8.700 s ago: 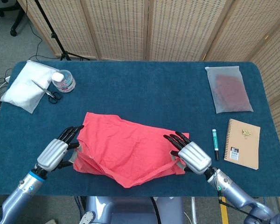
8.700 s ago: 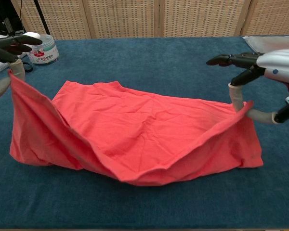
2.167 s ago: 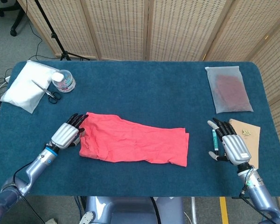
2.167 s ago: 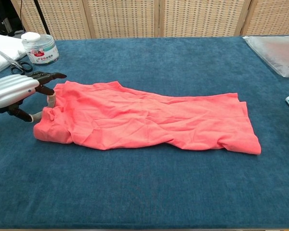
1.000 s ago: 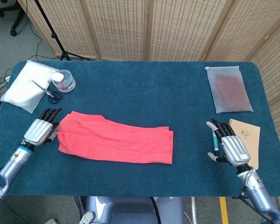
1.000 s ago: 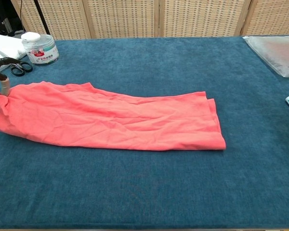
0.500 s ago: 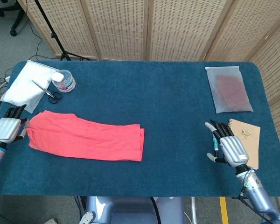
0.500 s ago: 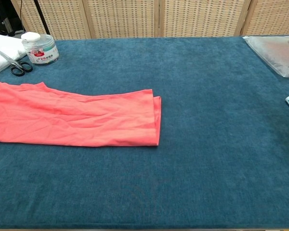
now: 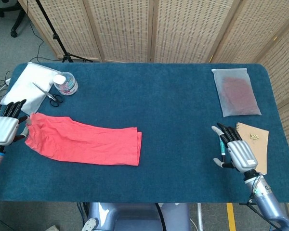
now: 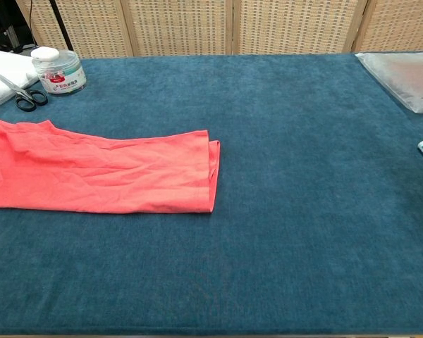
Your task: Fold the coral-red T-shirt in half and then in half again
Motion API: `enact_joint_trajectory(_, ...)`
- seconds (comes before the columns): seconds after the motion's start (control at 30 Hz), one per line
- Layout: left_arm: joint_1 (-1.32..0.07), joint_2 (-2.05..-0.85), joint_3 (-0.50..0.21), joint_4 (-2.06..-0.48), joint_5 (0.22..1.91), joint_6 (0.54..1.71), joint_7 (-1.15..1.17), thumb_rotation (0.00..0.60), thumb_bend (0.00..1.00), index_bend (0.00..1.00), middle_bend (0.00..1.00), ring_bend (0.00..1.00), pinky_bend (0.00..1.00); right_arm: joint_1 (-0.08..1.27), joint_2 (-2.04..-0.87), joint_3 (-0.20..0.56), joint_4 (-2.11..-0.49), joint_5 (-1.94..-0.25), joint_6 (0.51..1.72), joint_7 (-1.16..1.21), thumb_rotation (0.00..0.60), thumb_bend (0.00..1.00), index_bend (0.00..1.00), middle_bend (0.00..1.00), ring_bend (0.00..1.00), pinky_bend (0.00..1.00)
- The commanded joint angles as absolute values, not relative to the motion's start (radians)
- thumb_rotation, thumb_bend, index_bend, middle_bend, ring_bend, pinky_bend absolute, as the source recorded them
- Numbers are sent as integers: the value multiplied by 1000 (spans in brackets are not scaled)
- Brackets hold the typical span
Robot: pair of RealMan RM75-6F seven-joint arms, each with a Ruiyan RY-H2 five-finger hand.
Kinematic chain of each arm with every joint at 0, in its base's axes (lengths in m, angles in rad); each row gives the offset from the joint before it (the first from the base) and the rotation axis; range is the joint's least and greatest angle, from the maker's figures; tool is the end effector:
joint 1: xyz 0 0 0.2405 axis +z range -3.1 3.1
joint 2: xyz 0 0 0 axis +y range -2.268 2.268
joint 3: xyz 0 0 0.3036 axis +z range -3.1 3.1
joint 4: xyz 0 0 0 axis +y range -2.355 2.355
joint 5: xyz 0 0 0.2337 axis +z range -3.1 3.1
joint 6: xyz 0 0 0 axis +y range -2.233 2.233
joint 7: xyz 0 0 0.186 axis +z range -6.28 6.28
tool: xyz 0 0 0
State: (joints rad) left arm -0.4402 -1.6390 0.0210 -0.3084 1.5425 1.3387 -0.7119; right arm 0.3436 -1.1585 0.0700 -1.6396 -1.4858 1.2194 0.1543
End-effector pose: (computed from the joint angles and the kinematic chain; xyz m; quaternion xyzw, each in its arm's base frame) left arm -0.4317 0.4015 0.1191 -0.6669 -0.3081 -0.4093 0.5411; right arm -0.2991 -0.3135 0.0986 0.6479 -0.4455 0.4327 0.4410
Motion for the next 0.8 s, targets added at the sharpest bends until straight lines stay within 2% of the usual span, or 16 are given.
enact_joint_trajectory(0.03,-478,-1588,-2,-479,1582,1514,-655,600,545,724,0,0,0,342,-1156,69,-1641,-1488,1222,160,600,260,0,0,0,0)
enact_joint_trajectory(0.17,-522,-1534,-13,-680,1615,1557,-533,600,545,724,0,0,0,342,-1152,69,-1642,-1492,1222,170,600,260,0,0,0,0)
enact_joint_trajectory(0.4,-615,-1489,-40,-997,1641,1459,-268,600,544,724,0,0,0,343,-1144,68,-1643,-1499,1223,189,600,260,0,0,0,0)
enact_joint_trajectory(0.57,-671,-1526,-61,-1089,1645,1383,-142,600,545,724,0,0,0,343,-1140,66,-1645,-1503,1223,199,600,260,0,0,0,0)
enact_joint_trajectory(0.8,-731,-1614,-73,-1120,1643,1281,19,600,544,724,0,0,0,345,-1134,65,-1644,-1508,1221,217,600,260,0,0,0,0)
